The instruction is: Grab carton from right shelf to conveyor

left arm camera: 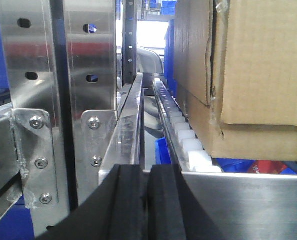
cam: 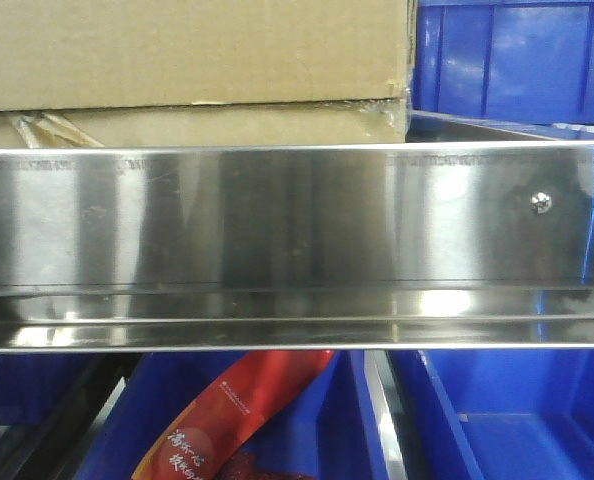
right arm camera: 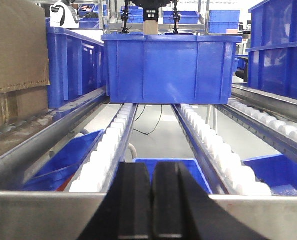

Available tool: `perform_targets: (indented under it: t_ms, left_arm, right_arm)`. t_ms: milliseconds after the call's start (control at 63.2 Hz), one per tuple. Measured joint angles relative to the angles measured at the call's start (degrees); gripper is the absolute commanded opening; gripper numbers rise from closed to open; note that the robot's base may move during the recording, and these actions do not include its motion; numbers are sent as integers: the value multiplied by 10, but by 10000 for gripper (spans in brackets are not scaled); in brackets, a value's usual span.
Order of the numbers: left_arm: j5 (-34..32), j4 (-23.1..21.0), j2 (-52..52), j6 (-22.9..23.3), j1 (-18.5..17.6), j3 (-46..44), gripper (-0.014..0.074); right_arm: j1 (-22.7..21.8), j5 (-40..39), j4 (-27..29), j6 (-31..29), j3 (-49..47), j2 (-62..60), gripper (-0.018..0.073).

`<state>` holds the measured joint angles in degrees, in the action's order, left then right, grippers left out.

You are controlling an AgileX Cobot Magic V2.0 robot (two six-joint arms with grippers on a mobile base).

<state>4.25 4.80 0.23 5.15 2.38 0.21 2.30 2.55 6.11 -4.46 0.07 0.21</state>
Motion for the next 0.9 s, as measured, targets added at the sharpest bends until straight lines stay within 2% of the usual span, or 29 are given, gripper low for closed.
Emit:
perform_targets:
  t_ms: [427, 728, 902]
  left_arm:
    - [0, 0, 0, 0, 0, 0, 15]
    - [-52, 0, 0, 0, 0, 0, 15]
    - [-71, -11, 0, 0, 0, 0, 15]
  right_arm:
    - [0, 0, 0, 0, 0, 0, -67]
    - [0, -4, 0, 0, 0, 0, -67]
    - [0, -40, 2, 0, 0, 0, -67]
